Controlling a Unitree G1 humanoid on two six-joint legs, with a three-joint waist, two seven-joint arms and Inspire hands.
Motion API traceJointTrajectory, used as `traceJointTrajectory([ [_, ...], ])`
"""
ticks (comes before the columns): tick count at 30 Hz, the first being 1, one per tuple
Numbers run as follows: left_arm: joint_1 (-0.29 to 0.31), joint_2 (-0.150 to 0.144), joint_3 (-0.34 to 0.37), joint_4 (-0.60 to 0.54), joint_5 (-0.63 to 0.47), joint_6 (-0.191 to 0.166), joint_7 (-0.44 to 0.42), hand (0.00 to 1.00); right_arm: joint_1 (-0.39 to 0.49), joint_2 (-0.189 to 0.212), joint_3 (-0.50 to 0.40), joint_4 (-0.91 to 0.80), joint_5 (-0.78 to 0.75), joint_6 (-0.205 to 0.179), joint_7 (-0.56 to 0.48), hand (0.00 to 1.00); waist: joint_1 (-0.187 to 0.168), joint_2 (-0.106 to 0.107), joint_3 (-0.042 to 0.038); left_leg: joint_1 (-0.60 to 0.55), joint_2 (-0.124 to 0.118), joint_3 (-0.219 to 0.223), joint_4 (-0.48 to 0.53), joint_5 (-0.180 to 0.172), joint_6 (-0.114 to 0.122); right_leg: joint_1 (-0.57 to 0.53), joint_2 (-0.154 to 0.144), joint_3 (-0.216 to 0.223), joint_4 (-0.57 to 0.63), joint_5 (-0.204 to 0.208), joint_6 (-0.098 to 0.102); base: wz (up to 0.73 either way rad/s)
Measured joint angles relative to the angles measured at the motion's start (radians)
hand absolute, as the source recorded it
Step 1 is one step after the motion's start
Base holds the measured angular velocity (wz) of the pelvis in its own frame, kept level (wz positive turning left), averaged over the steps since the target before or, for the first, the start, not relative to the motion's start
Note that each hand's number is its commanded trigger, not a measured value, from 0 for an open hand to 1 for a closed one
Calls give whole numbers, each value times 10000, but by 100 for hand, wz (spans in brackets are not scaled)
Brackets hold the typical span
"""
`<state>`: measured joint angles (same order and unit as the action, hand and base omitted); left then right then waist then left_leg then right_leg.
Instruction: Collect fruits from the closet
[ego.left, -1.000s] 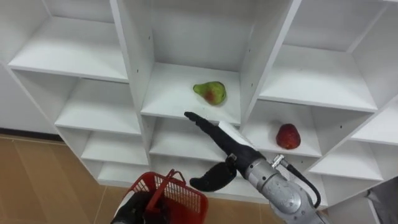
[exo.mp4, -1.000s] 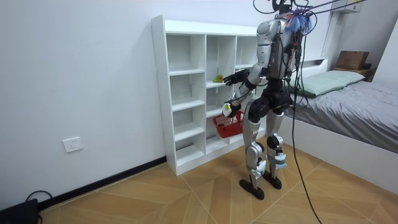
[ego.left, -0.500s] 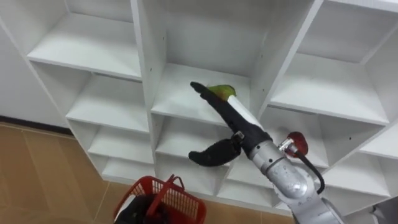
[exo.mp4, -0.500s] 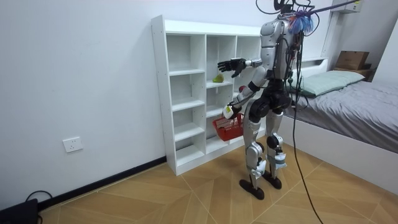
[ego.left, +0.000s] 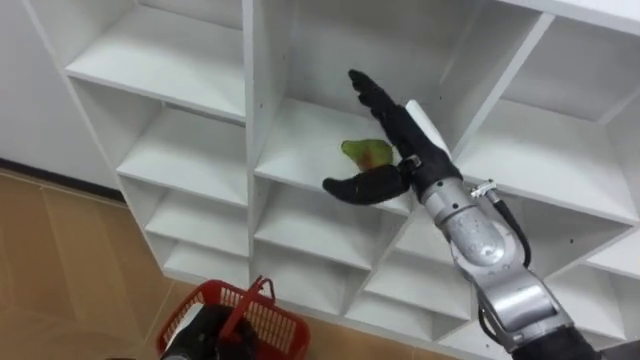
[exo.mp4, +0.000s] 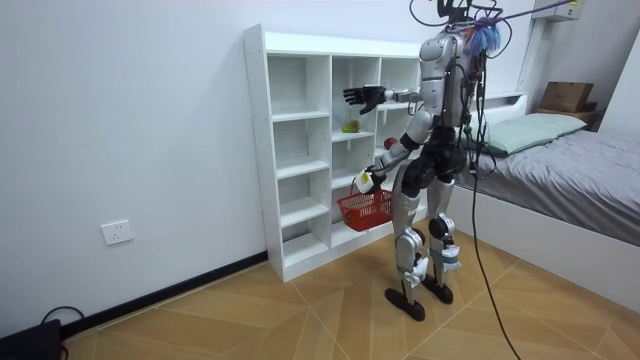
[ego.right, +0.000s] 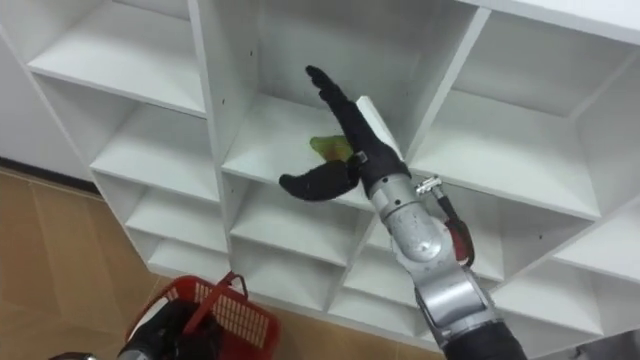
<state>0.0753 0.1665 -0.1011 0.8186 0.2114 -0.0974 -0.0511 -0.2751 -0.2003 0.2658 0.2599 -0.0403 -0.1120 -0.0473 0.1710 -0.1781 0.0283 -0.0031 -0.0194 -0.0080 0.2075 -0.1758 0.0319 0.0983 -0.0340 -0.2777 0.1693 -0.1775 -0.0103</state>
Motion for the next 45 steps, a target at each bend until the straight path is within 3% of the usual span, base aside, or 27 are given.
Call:
traceJointTrajectory([
  [10, 1, 11, -4, 50, 44, 268, 14, 100, -467, -9, -147, 508, 380, -3, -735, 0, -6, -50, -10, -420, -103, -331, 283, 2, 10, -224, -53, -180, -3, 0, 1, 10],
  [21, 3, -46, 1, -192, 651, 552, -34, 100, -1247, -316, -201, 1872, 260, -21, -1463, 0, 4, -30, -27, -833, -128, -539, 405, 25, -1, -507, -43, -279, -7, 0, 0, 5],
  [24, -29, -33, 0, -220, 648, 578, -33, 100, -1730, -343, -201, 2458, 267, -20, -1492, 0, 4, -27, -35, -938, -136, -563, 435, 26, -2, -599, -45, -294, -6, 0, 0, 3],
  [36, -326, 8, -14, -220, 536, 768, -204, 100, -2265, -392, -200, 3499, -156, -14, -2029, 0, 108, -14, -72, -1478, -154, -642, 642, 28, -1, -1004, -52, -303, 20, 0, 0, 3],
  [45, -436, -127, -25, 124, 531, 768, -242, 100, -2447, -392, -108, 4803, -965, -51, -2030, 0, 259, 131, -27, -1674, -233, -701, 669, 80, 42, -1135, -111, -403, 10, 0, 0, 4],
])
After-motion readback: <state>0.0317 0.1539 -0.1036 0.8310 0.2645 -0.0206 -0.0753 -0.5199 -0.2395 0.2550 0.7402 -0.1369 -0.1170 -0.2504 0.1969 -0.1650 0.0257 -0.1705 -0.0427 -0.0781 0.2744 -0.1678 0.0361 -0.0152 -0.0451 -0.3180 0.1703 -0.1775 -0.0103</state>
